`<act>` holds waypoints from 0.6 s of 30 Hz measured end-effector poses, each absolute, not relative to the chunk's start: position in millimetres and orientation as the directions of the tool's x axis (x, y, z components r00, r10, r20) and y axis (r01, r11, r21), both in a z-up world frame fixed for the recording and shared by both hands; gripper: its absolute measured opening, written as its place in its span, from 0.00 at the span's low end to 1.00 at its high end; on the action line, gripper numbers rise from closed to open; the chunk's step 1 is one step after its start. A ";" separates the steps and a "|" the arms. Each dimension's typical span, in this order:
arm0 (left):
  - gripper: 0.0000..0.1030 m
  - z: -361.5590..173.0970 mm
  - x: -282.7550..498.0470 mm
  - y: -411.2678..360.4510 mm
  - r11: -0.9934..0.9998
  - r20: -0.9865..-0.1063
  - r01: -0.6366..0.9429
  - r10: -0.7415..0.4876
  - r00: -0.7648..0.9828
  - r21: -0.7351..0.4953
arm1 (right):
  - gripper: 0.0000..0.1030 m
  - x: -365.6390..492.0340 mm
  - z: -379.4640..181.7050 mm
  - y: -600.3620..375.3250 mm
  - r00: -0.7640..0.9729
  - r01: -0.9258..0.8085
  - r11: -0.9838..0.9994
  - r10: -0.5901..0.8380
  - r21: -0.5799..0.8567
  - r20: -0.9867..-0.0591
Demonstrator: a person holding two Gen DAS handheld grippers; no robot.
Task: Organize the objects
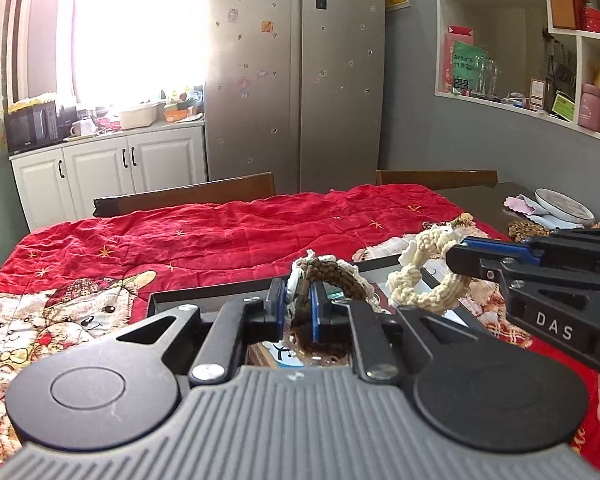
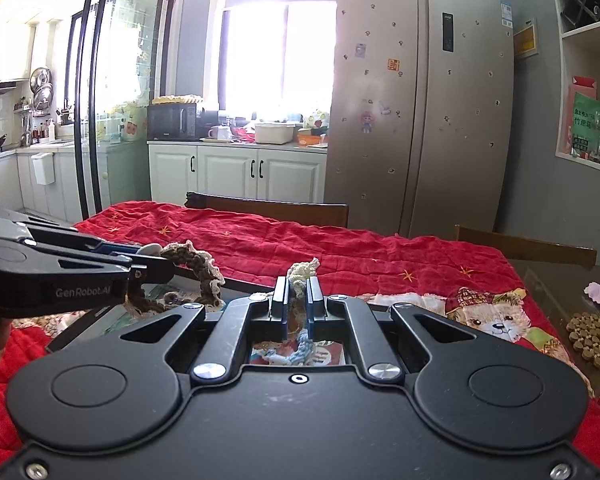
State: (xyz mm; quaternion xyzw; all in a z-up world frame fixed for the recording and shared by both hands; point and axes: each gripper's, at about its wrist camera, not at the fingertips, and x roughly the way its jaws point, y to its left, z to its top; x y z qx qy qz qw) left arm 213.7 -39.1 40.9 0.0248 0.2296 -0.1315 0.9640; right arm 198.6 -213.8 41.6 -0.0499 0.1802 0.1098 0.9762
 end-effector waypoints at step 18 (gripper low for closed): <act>0.15 16.0 261.8 -40.9 0.974 -0.501 0.223 -0.211 0.839 -0.037 | 0.08 257.9 16.3 -205.2 0.906 -0.202 0.978 0.166 -0.053 -0.390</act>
